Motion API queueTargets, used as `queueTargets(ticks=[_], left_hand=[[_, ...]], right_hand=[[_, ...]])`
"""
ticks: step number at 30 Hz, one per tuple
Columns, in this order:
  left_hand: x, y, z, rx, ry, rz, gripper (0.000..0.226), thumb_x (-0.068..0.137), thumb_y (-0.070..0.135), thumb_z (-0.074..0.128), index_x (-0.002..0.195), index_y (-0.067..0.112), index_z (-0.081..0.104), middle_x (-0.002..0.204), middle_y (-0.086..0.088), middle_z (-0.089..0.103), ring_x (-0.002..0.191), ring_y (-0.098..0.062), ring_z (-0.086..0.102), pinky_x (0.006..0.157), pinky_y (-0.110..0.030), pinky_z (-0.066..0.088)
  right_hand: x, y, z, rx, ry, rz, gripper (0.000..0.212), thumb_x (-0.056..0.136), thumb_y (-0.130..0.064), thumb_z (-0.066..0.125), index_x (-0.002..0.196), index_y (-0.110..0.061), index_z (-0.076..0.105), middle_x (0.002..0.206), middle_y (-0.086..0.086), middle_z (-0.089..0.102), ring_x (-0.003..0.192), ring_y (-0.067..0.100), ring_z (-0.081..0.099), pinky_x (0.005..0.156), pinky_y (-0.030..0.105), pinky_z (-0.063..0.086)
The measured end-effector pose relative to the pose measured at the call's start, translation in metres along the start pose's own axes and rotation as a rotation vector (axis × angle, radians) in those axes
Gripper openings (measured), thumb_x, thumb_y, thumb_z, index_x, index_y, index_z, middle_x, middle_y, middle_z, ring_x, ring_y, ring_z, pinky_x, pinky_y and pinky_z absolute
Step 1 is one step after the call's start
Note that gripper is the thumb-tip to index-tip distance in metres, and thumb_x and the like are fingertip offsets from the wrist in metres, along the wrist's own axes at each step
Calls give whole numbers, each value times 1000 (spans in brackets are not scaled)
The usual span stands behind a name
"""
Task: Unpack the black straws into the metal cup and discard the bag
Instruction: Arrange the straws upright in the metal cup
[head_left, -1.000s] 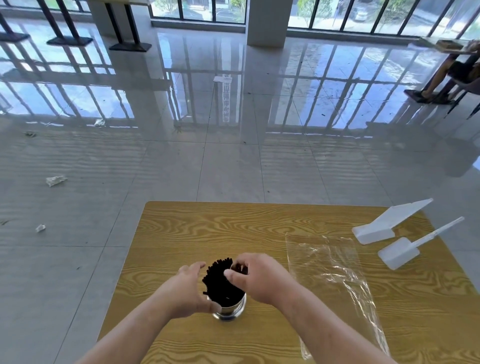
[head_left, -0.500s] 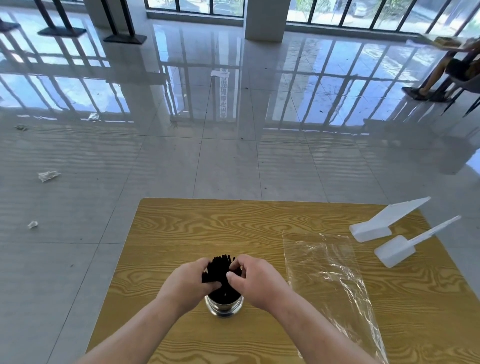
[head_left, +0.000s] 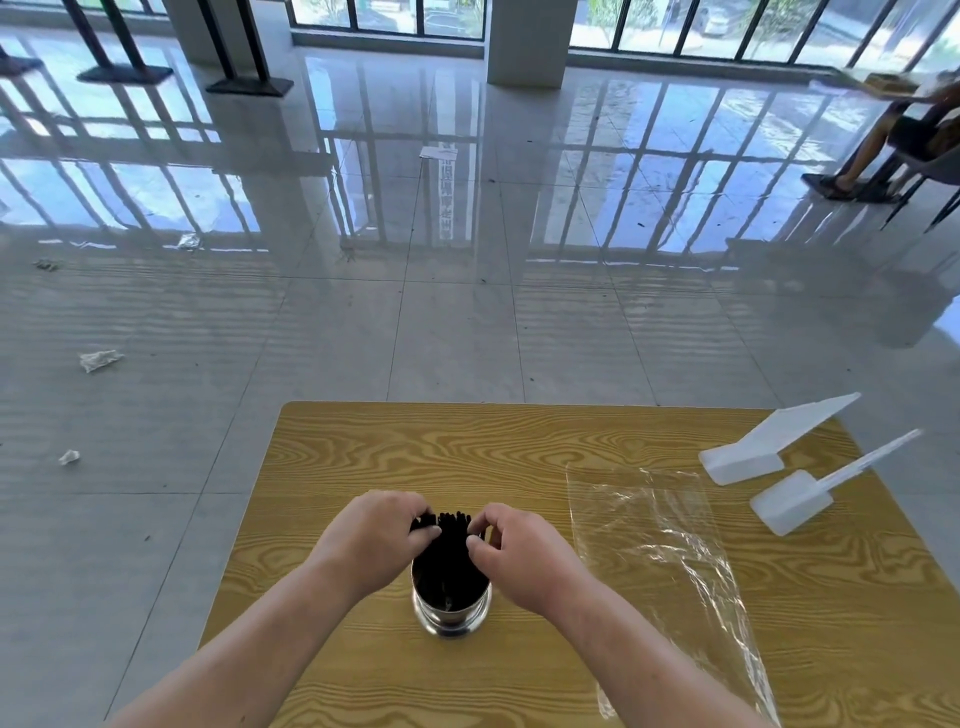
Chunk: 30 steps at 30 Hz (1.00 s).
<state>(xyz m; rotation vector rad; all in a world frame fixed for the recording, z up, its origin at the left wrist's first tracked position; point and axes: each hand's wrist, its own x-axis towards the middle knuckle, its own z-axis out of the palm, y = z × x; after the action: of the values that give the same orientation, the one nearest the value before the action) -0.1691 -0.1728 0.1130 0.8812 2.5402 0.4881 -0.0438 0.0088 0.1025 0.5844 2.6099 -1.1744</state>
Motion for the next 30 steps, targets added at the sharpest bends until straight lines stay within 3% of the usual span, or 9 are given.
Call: queueTargets(ticks=[7, 12, 16, 20, 23, 27, 30], left_hand=[[8, 19, -51, 66, 17, 74, 16, 94, 45, 71, 88, 30, 76, 76, 15, 70, 71, -2, 63, 63, -26, 51], [5, 31, -89, 66, 69, 71, 15, 90, 46, 74, 80, 35, 74, 68, 13, 69, 59, -4, 61, 52, -26, 41], [0, 32, -118, 6, 98, 55, 14, 90, 48, 76, 79, 38, 75, 58, 16, 66, 47, -3, 55, 50, -27, 44], [-4, 27, -140, -79, 229, 68, 11, 90, 43, 78, 80, 38, 76, 59, 15, 68, 45, -5, 58, 55, -36, 54], [-1, 22, -139, -248, 396, 102, 7, 90, 38, 79, 84, 38, 78, 56, 4, 67, 46, -18, 63, 53, -41, 58], [1, 22, -112, -573, 529, 135, 7, 86, 44, 74, 88, 40, 79, 56, 3, 67, 41, -12, 60, 44, -24, 52], [0, 26, -83, -882, 455, 69, 7, 94, 34, 77, 91, 32, 83, 61, 1, 67, 48, -15, 58, 48, -31, 54]], right_hand=[[-1, -7, -5, 64, 23, -13, 10, 101, -41, 60, 99, -36, 68, 66, -9, 64, 54, 5, 52, 54, 27, 47], [-3, -9, -9, 141, 52, -15, 12, 101, -38, 62, 94, -36, 70, 66, -9, 65, 53, 4, 52, 54, 27, 48], [-7, -8, -12, 227, 85, -8, 16, 100, -31, 61, 88, -31, 72, 63, -13, 64, 51, 4, 49, 51, 27, 44], [-10, -7, -15, 291, 87, 14, 19, 98, -20, 59, 86, -27, 73, 57, -13, 61, 46, 4, 42, 47, 25, 39], [-13, -9, -16, 319, 86, 24, 19, 94, -18, 58, 86, -25, 74, 55, -14, 60, 44, 2, 42, 45, 20, 37], [-14, -25, -17, 475, -75, 26, 20, 89, -39, 64, 100, -28, 77, 71, -9, 70, 55, 3, 54, 51, 18, 45], [-12, -41, -20, 791, -264, 43, 59, 86, -59, 76, 132, -26, 62, 86, -1, 72, 59, 9, 56, 51, 23, 45]])
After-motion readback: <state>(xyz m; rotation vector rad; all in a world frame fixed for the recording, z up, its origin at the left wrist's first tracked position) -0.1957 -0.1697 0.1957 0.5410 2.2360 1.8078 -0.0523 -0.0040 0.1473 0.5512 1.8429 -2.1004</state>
